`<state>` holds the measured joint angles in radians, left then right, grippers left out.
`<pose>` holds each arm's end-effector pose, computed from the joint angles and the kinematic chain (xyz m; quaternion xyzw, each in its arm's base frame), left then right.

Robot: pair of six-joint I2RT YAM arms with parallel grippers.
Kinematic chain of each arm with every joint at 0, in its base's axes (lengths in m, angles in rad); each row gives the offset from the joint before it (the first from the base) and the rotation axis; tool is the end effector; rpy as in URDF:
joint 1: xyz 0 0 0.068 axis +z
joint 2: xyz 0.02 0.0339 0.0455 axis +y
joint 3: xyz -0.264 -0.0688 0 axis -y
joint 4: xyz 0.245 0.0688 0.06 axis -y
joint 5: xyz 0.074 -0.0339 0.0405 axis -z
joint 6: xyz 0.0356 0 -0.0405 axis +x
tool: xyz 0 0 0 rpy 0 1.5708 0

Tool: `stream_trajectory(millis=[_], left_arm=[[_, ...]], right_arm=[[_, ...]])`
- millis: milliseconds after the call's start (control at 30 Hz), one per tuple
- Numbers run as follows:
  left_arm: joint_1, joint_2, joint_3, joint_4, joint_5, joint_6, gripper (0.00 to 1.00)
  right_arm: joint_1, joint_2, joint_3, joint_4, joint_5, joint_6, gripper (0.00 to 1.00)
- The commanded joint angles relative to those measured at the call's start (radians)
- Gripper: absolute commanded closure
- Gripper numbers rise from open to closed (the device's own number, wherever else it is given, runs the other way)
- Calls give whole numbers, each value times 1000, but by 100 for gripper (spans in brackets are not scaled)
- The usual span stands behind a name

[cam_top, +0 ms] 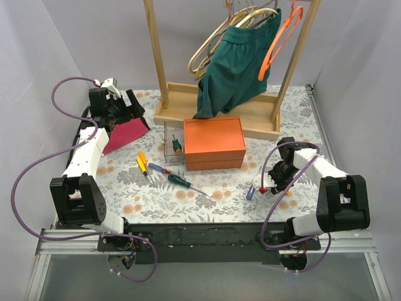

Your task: Sort the tools into containers

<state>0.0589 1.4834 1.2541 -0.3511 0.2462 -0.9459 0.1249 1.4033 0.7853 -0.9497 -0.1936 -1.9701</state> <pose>0.3399 0.0113 0.3197 -0.3693 0.7934 -0.3000 0.3796 0.2083 0.0331 0.1718 -0.8622 0.4973 0.0571 0.0780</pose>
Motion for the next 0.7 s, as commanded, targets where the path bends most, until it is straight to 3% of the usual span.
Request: stream_trajectory(millis=[0,100,200,667], left_arm=[[4,-32,30,-12,-13,25,6],[5,-31,31,-12,-10,24,6],[4,-26,33,-12,-5,18,6],[4,23,73,15,90,-80,7]], right_arm=[[7,10,-4,35,-17,-236,57],[16,20,2,29,-14,-219,77],[35,11,18,-6,-23,-196,90],[107,-211,157,-150,-132,106,98]])
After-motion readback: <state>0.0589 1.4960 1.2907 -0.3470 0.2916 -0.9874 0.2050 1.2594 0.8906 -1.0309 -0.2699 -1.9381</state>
